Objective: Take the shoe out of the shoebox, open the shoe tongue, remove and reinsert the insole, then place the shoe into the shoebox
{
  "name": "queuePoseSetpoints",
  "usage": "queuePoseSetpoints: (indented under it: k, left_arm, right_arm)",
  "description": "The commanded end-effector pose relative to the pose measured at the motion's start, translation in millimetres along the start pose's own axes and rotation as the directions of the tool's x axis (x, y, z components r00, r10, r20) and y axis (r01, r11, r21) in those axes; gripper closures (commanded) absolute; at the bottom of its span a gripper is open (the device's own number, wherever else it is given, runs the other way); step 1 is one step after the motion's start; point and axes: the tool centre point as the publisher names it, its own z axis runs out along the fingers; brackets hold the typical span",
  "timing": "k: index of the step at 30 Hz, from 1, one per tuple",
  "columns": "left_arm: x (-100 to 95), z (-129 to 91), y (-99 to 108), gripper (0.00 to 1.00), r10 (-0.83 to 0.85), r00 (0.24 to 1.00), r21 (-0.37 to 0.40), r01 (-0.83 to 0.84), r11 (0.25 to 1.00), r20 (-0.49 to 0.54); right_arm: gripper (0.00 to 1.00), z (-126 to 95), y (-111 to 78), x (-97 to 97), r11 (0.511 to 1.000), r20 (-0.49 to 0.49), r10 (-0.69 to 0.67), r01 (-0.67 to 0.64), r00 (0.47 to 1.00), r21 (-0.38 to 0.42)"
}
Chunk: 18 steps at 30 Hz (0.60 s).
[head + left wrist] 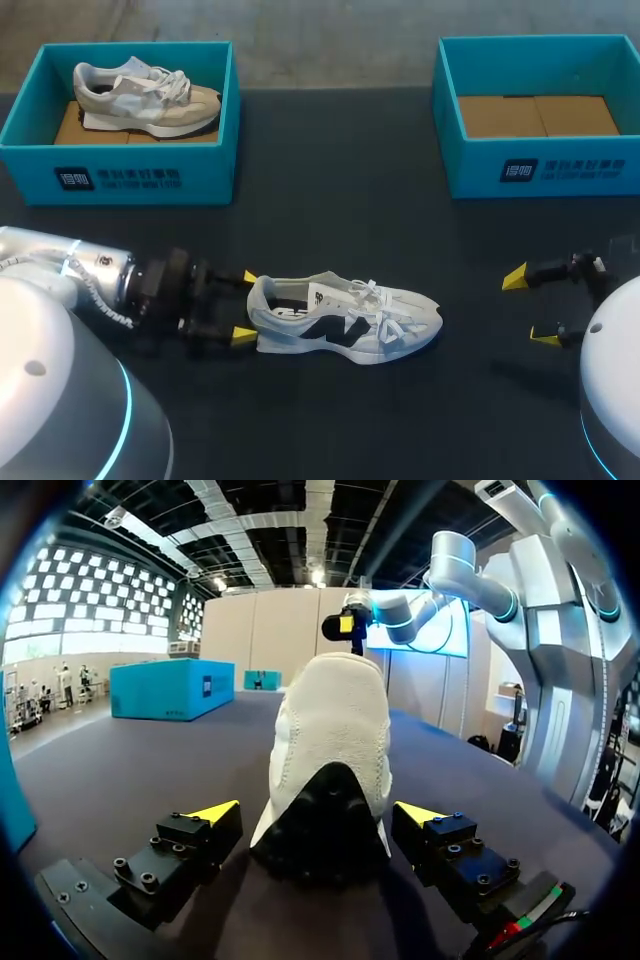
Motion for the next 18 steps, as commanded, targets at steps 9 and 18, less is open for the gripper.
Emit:
queuePoseSetpoints:
  k: [9,18]
  left_arm:
    - [7.9,13,1,0.0,-0.006,1.0,0.016,0.006,1.0,0.013]
    - [7.1,25,1,0.0,-0.014,1.0,0.04,0.013,0.999,0.018]
  right_arm:
    - [0.0,-1,-2.4,-0.1,1.0,0.0,-0.001,0.001,1.0,-0.004]
    - [0.0,-1,-2.4,-0.1,1.0,0.0,-0.001,0.001,1.0,-0.004]
